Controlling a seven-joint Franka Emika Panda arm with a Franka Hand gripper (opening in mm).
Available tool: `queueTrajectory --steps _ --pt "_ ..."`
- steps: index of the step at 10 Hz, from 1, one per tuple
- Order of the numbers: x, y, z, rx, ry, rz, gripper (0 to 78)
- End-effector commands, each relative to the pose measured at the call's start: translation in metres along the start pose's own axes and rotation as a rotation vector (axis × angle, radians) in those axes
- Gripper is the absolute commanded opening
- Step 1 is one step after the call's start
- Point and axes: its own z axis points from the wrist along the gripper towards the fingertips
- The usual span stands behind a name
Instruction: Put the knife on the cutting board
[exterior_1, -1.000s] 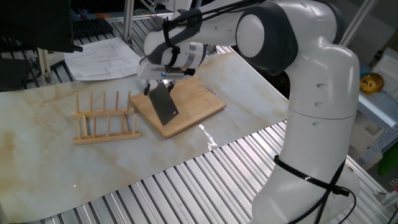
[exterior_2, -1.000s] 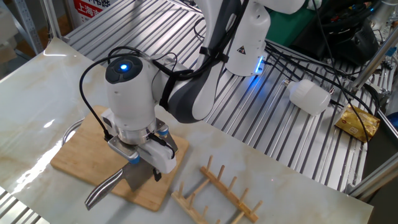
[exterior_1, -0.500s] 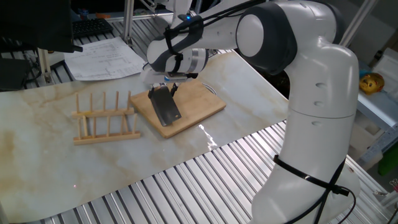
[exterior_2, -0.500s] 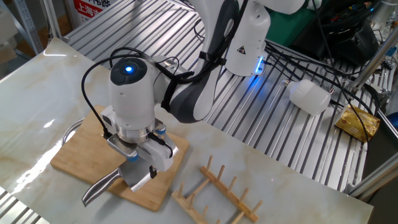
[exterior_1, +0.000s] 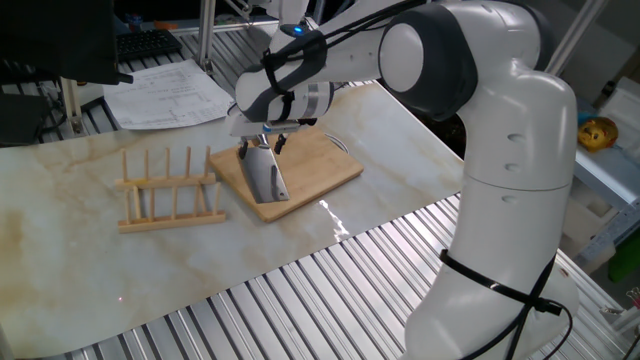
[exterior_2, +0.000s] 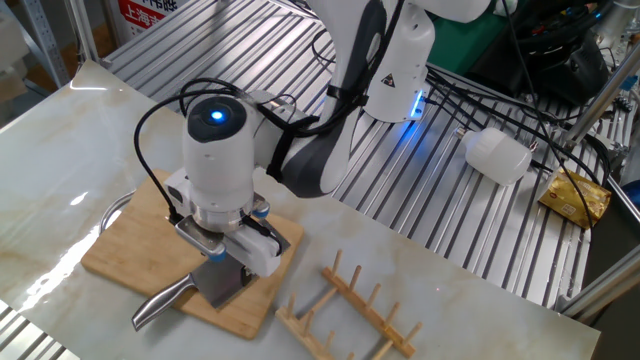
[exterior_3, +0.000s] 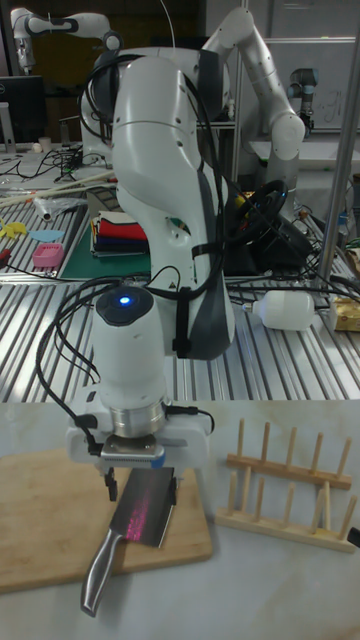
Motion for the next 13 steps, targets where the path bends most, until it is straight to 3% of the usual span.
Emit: queueTrajectory --steps 1,6,7,8,11,13 --pt "-0.001 -0.002 -0.019 -0.003 0.019 0.004 77.5" --pt "0.005 -0.003 -0.065 0.004 0.040 0.019 77.5" --pt "0.005 -0.003 -0.068 0.005 0.041 0.019 77.5" --pt "0.002 -0.003 -0.084 0.007 0.055 0.018 77.5" --pt "-0.003 0.008 -0.114 0.024 0.074 0.039 77.5" --pt "-0.002 0.013 -0.124 0.031 0.082 0.052 77.5"
